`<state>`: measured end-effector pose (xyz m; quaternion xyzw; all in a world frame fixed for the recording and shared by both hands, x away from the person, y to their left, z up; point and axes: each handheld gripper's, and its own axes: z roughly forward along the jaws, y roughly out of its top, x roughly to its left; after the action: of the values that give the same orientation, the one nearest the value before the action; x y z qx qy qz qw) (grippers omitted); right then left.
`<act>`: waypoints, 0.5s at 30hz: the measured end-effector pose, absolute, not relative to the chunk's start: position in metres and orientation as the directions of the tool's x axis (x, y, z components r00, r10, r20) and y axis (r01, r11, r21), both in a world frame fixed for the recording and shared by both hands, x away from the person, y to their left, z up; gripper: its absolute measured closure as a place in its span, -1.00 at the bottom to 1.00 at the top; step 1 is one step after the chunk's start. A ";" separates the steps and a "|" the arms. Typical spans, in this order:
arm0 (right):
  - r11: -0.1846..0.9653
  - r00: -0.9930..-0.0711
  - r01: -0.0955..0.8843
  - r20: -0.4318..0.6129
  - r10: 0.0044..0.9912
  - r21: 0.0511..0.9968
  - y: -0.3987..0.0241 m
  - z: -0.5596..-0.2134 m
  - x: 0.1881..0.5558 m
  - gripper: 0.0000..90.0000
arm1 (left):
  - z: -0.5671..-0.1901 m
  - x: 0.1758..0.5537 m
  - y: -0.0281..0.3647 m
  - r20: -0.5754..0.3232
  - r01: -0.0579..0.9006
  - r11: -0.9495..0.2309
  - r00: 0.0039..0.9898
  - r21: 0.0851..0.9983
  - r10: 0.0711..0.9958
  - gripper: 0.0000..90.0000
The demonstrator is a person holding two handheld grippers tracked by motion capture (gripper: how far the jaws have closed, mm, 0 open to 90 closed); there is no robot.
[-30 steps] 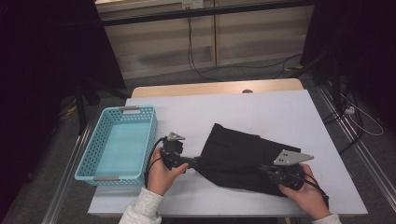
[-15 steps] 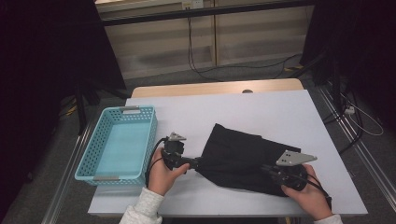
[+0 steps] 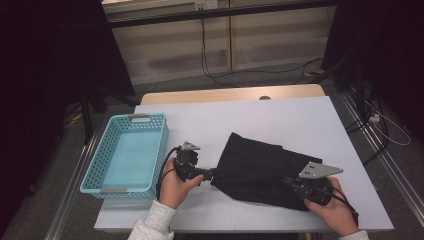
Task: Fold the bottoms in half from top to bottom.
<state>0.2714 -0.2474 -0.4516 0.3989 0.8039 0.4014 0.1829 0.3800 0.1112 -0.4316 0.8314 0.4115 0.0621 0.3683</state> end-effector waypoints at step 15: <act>0.349 -0.603 0.501 0.031 0.797 0.792 -0.255 -0.452 0.269 0.96 | -0.430 0.382 0.112 -0.217 0.638 -0.382 0.659 0.668 0.720 -0.73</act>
<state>0.2690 -0.2546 -0.4519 0.4054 0.8004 0.4013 0.1841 0.3818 0.1124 -0.4300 0.8296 0.4095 0.0546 0.3757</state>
